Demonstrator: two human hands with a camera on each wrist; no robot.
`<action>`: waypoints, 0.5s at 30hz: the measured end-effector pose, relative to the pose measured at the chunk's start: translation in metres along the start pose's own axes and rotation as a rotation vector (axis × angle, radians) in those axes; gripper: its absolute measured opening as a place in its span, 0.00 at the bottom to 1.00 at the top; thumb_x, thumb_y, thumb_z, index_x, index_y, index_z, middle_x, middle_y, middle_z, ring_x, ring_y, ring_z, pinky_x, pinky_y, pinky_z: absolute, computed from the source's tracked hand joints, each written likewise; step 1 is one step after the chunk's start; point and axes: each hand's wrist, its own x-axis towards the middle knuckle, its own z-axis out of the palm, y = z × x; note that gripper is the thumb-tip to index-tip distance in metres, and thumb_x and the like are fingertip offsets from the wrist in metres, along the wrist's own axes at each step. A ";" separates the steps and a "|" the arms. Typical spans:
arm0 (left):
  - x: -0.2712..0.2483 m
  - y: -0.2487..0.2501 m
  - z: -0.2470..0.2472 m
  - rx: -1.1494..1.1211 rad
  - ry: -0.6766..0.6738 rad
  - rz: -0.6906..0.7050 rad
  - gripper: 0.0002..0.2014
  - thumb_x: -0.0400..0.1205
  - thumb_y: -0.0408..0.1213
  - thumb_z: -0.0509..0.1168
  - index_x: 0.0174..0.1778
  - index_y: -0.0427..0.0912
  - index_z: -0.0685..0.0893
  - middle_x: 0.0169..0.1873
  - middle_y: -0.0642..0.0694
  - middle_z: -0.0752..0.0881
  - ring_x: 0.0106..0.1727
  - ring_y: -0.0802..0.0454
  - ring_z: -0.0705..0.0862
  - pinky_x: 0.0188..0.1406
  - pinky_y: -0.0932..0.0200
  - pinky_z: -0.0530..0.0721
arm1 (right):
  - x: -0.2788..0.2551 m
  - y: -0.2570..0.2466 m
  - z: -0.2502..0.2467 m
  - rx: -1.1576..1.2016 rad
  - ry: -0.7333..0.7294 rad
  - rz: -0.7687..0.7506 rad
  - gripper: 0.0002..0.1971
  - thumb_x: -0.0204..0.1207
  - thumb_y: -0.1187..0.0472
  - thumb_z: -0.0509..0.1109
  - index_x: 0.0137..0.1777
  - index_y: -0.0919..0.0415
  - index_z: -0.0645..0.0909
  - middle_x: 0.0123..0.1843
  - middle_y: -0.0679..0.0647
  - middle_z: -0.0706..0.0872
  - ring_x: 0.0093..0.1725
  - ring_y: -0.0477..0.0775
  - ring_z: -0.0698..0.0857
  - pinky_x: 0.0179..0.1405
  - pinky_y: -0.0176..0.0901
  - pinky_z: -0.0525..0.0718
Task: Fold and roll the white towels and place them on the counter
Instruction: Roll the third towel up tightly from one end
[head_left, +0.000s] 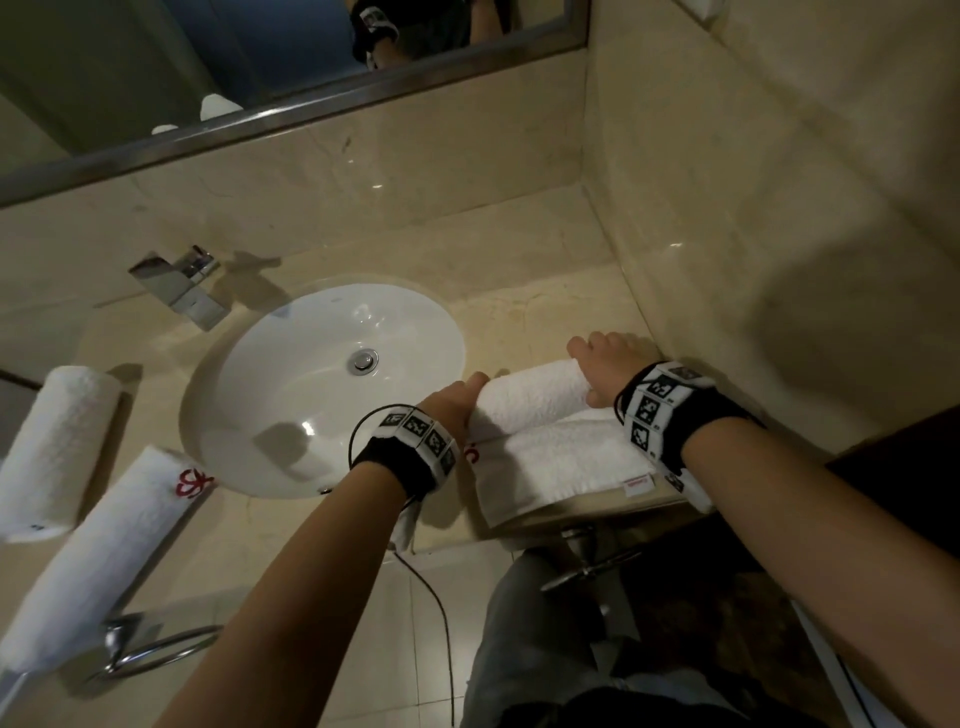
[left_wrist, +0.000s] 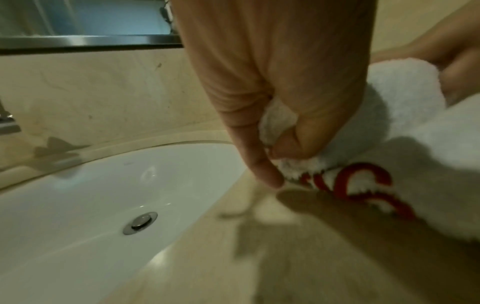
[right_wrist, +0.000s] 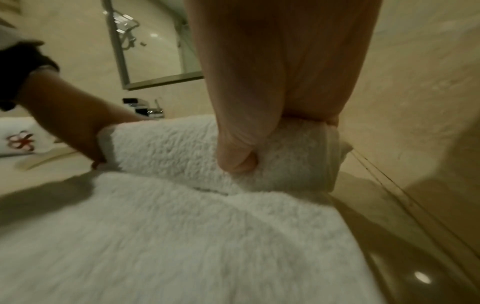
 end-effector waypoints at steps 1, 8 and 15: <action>-0.003 0.001 0.002 0.000 0.007 0.001 0.25 0.76 0.37 0.66 0.68 0.43 0.66 0.56 0.37 0.79 0.58 0.37 0.81 0.60 0.44 0.78 | -0.001 -0.002 0.004 -0.011 0.010 0.019 0.29 0.73 0.61 0.69 0.73 0.59 0.62 0.68 0.61 0.70 0.67 0.63 0.72 0.66 0.54 0.69; -0.012 0.008 0.011 0.109 0.052 0.012 0.37 0.72 0.33 0.72 0.74 0.45 0.62 0.60 0.40 0.75 0.56 0.38 0.81 0.54 0.44 0.81 | -0.024 -0.003 0.034 -0.092 0.078 0.021 0.33 0.80 0.66 0.55 0.83 0.62 0.46 0.78 0.65 0.58 0.76 0.65 0.61 0.77 0.59 0.57; -0.031 0.013 0.018 0.237 0.031 0.075 0.49 0.69 0.43 0.74 0.81 0.39 0.50 0.70 0.39 0.67 0.67 0.40 0.72 0.59 0.47 0.80 | -0.044 -0.010 0.026 -0.123 -0.128 0.056 0.45 0.76 0.65 0.61 0.82 0.60 0.30 0.83 0.67 0.35 0.82 0.68 0.38 0.82 0.62 0.43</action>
